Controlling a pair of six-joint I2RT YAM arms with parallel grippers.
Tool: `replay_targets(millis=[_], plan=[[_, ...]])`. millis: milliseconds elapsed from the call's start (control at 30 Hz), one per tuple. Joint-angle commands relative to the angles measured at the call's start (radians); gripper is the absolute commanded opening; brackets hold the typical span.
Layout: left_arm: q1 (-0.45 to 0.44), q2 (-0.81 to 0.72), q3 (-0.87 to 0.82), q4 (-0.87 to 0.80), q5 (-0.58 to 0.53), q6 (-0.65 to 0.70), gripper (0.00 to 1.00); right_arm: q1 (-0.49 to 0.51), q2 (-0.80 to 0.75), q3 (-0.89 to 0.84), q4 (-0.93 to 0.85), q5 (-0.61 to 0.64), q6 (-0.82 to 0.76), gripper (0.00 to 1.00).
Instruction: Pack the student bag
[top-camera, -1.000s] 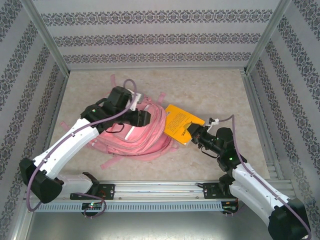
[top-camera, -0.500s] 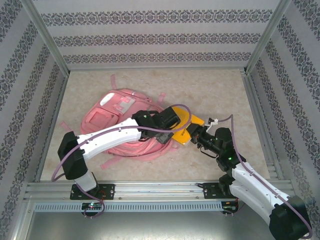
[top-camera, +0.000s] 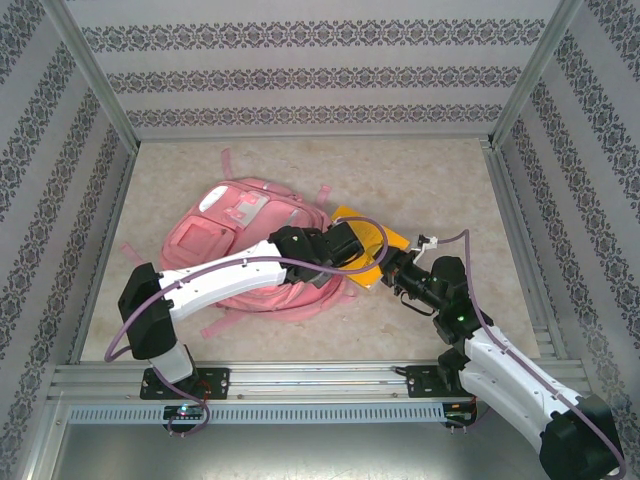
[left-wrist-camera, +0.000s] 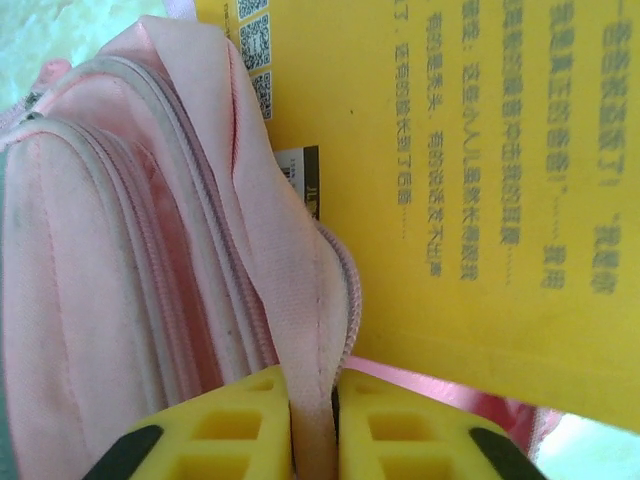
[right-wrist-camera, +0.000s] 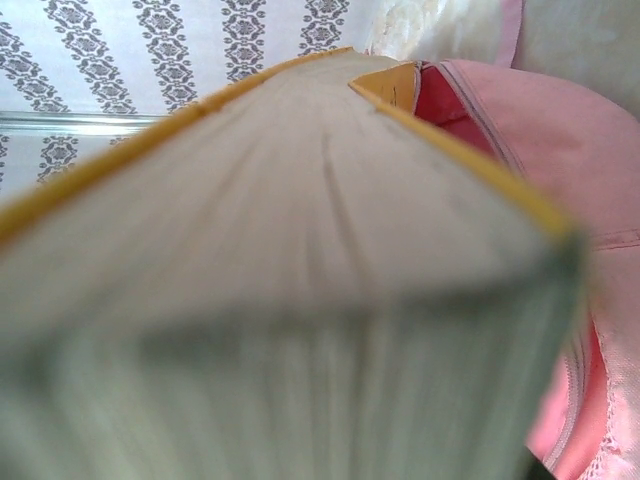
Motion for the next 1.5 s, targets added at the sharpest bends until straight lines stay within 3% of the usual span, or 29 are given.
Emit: replay_targets(millis=[0, 167, 533, 933, 1267, 1467], plan=[[0.019, -0.062, -0.012, -0.044, -0.019, 0.009, 0.0, 0.01, -0.049, 0.041, 0.115, -0.016, -0.031, 0.0], [0.08, -0.18, 0.015, -0.041, 0.022, 0.017, 0.0, 0.02, -0.114, 0.045, -0.101, 0.025, -0.174, 0.0], [0.271, -0.408, 0.039, 0.007, 0.146, -0.01, 0.0, 0.121, -0.07, -0.017, -0.093, 0.03, -0.287, 0.0], [0.322, -0.436, 0.052, 0.023, 0.199, -0.028, 0.0, 0.24, 0.085, 0.129, 0.108, 0.028, -0.235, 0.0], [0.349, -0.448, 0.06, 0.029, 0.201, -0.034, 0.0, 0.275, 0.2, 0.245, 0.191, 0.029, -0.205, 0.0], [0.35, -0.446, 0.098, 0.036, 0.215, -0.039, 0.0, 0.291, 0.358, 0.294, 0.306, 0.058, -0.128, 0.0]])
